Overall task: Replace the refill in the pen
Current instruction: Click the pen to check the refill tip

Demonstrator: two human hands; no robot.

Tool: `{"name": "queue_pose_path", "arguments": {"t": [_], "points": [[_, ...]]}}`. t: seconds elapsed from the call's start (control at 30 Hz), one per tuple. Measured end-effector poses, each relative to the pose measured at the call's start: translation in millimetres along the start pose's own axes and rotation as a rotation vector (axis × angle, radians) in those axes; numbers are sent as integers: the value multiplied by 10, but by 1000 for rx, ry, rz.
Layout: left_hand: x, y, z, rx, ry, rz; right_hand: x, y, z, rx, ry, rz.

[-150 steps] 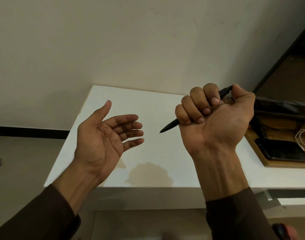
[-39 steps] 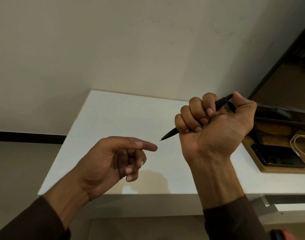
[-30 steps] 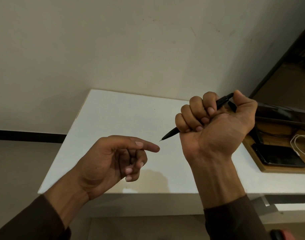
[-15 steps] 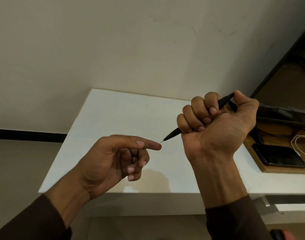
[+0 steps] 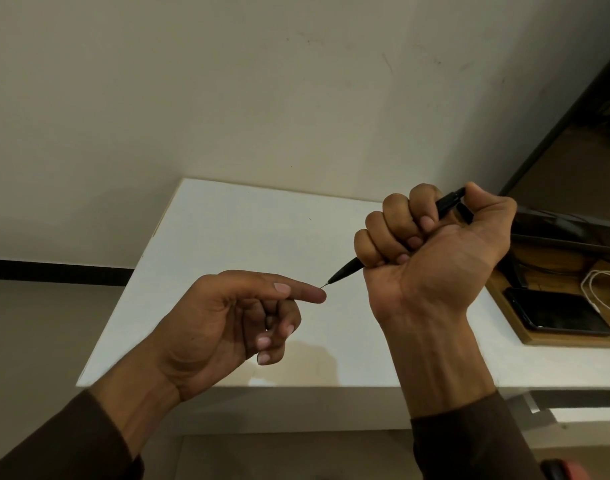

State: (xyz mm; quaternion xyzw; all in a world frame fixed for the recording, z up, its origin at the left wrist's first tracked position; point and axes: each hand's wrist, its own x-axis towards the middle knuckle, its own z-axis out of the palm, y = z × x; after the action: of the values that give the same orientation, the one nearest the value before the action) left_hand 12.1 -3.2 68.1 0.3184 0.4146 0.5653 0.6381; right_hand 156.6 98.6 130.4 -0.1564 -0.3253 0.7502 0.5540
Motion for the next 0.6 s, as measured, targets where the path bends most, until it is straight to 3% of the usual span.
{"name": "queue_pose_path", "arguments": {"t": [0.6], "points": [[-14,14,5,0,-19,7,-17,30,32,-26,-22,11]]}}
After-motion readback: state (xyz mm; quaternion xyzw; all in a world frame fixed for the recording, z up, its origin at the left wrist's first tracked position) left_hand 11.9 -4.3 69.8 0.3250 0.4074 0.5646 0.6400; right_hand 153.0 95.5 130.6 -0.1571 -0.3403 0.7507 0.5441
